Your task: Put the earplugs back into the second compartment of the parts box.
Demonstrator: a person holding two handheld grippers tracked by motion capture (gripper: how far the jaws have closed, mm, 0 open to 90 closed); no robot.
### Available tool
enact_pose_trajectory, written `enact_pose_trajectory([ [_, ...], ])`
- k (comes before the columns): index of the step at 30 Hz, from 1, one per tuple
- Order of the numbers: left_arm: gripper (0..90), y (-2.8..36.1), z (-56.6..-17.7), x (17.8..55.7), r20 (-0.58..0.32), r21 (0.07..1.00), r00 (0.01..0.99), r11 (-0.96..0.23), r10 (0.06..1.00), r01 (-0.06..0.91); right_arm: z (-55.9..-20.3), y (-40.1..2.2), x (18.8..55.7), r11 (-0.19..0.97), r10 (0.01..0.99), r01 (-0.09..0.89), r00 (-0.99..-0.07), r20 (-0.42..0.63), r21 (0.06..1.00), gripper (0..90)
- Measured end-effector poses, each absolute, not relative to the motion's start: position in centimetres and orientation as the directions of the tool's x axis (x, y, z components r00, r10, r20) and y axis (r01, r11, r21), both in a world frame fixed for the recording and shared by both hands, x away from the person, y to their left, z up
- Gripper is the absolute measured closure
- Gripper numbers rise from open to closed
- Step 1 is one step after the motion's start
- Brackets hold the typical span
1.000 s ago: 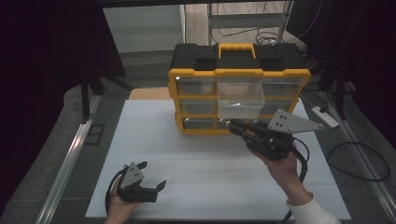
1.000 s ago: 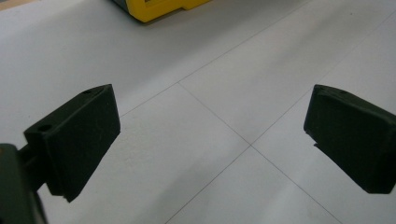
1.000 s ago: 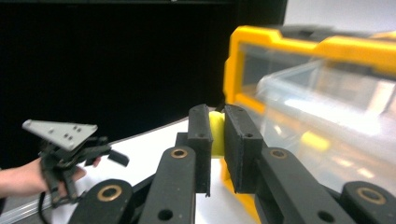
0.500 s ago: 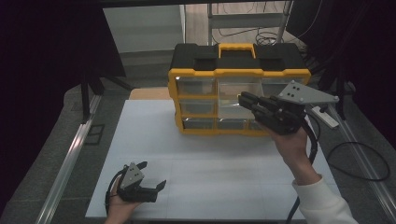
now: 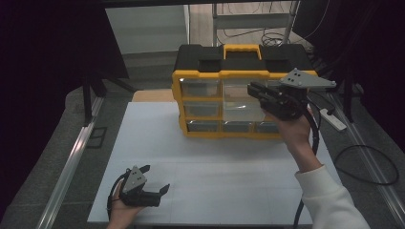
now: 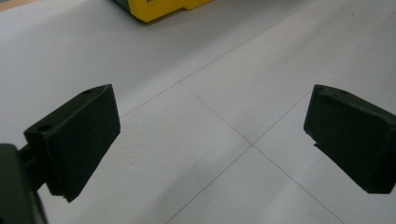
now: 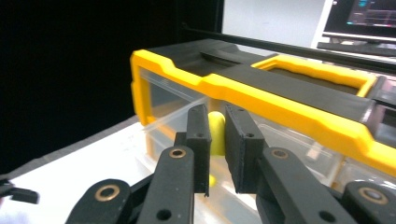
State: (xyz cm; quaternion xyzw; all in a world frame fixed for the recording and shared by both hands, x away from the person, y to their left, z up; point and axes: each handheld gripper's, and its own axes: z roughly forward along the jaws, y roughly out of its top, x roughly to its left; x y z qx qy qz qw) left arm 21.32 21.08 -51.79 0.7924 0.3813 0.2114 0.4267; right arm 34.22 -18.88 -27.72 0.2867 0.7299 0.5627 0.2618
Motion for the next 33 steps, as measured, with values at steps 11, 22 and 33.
enact_pose_trajectory([
  [11, 3.7, 21.1, -51.6, 21.2, -0.003, 0.844, 0.617, -0.329, 0.787, 0.423, -27.9, -19.7, 33.8, 0.2, 0.736, 0.095, -0.671, -0.086, 0.975, 40.2],
  [22, 3.7, 21.2, -51.5, 21.2, 0.005, 0.845, 0.612, -0.331, 0.791, 0.421, -28.5, -22.1, 29.9, 0.152, 0.696, 0.034, -0.713, -0.083, 0.988, 32.3],
  [33, 3.7, 21.2, -51.4, 21.0, 0.013, 0.849, 0.622, -0.337, 0.783, 0.408, -31.7, -24.2, 25.8, 0.164, 0.693, 0.053, -0.717, -0.077, 0.985, 30.0],
])
